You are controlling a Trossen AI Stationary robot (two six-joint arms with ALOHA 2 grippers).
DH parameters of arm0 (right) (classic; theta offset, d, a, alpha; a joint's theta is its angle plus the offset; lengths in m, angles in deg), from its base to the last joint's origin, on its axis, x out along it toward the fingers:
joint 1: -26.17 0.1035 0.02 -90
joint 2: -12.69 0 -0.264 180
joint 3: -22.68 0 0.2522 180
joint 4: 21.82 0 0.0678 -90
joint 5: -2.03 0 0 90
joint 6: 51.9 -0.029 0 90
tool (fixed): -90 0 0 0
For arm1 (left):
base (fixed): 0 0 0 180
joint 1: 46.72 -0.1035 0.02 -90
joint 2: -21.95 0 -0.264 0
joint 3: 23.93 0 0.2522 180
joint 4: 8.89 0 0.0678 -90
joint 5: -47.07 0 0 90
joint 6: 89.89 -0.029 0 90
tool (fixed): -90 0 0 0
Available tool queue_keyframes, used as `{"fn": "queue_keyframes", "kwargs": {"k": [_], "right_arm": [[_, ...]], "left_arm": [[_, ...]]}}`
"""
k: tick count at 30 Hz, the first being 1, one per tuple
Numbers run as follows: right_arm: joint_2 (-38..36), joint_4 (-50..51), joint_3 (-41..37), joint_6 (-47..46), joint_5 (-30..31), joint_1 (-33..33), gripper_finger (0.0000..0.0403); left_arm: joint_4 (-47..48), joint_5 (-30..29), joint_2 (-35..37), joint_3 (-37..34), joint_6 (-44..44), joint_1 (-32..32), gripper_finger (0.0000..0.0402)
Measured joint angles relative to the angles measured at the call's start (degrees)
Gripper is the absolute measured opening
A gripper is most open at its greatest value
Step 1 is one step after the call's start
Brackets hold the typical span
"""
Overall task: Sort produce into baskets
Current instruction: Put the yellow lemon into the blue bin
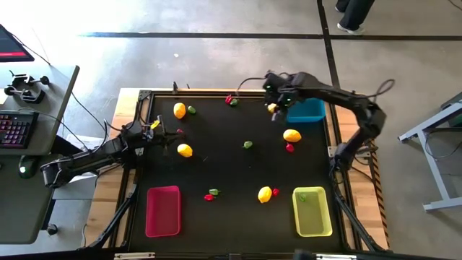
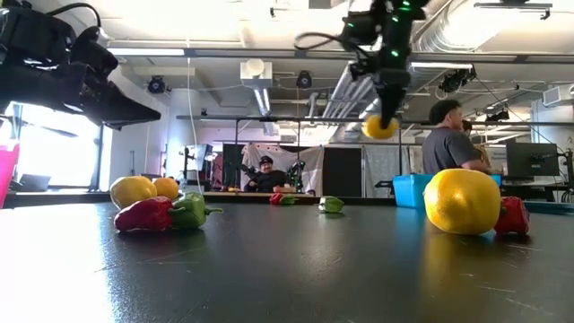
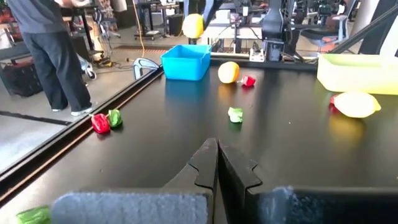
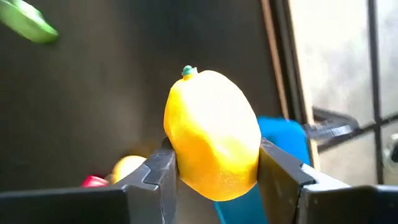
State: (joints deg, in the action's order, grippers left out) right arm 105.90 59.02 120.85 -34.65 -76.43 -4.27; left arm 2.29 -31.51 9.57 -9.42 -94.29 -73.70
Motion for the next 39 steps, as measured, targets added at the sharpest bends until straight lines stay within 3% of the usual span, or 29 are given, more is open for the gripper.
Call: {"fn": "queue_keyframes", "kwargs": {"k": [4,8,17,29,39], "right_arm": [[-6.2,-6.8,-9.0,3.6,1.4,-5.7,0.0148],[-7.7,-10.4,-15.1,5.3,2.1,-11.9,0.0148],[-3.8,-16.5,-17.4,12.6,1.7,-20.6,0.0148],[5.4,-19.7,-17.4,19.3,-1.5,-22.8,0.0148],[6.6,-22.4,-17.4,20.3,-2.7,-22.8,0.0147]], "left_arm": [[-0.6,0.0,0.0,0.0,-0.4,0.0,0.0],[-0.8,0.0,0.0,0.0,-0.4,0.0,0.0],[-2.3,0.0,0.0,0.0,-0.4,0.0,0.0],[-2.0,-0.1,0.0,0.0,-0.7,0.0,0.0],[-1.9,0.0,0.0,0.0,-0.7,0.0,0.0]]}}
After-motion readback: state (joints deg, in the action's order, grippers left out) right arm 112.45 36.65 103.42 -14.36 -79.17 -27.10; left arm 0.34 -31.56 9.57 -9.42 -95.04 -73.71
